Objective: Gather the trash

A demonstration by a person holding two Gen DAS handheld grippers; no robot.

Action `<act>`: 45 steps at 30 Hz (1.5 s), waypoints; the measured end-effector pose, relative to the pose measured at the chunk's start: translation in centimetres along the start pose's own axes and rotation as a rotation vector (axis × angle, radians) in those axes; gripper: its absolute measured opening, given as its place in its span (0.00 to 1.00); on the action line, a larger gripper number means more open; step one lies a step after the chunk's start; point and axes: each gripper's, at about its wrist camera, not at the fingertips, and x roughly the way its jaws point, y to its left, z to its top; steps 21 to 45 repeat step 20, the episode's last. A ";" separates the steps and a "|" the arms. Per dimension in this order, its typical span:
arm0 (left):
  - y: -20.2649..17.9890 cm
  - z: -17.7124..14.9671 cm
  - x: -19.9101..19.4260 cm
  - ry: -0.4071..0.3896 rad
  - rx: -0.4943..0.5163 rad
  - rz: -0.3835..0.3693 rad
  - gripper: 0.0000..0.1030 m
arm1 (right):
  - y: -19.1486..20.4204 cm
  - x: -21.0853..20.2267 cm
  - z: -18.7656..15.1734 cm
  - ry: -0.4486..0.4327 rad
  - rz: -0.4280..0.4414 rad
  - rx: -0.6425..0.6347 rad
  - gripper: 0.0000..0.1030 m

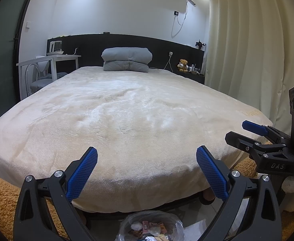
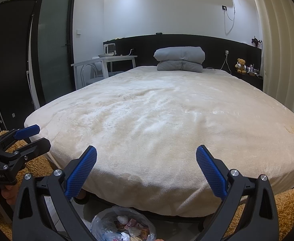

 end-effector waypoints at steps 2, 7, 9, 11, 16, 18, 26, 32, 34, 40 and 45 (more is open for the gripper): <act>0.1 0.0 0.0 0.001 -0.002 0.001 0.94 | 0.0 0.0 0.0 0.001 0.000 0.001 0.95; 0.1 0.0 0.0 0.001 0.001 -0.001 0.94 | 0.0 0.0 0.0 0.000 0.000 0.001 0.95; 0.2 0.0 -0.1 -0.002 0.001 0.001 0.94 | 0.0 0.0 0.0 0.000 0.000 0.002 0.95; 0.3 0.0 -0.1 -0.003 -0.001 0.008 0.94 | 0.0 0.0 0.0 -0.001 -0.001 0.005 0.95; 0.6 0.0 -0.1 0.004 -0.004 0.010 0.94 | 0.0 0.0 0.0 -0.001 0.000 0.003 0.95; 0.6 0.0 0.0 0.005 -0.004 0.008 0.94 | 0.0 0.0 0.0 0.000 0.001 0.004 0.95; 0.7 0.0 0.0 0.006 -0.006 0.009 0.94 | 0.0 0.0 0.0 0.002 -0.001 0.003 0.95; 0.7 0.0 0.0 0.006 -0.006 0.009 0.94 | 0.0 0.0 0.0 0.002 -0.001 0.003 0.95; 0.7 0.0 0.0 0.006 -0.006 0.009 0.94 | 0.0 0.0 0.0 0.002 -0.001 0.003 0.95; 0.7 0.0 0.0 0.006 -0.006 0.009 0.94 | 0.0 0.0 0.0 0.002 -0.001 0.003 0.95; 0.7 0.0 0.0 0.006 -0.006 0.009 0.94 | 0.0 0.0 0.0 0.002 -0.001 0.003 0.95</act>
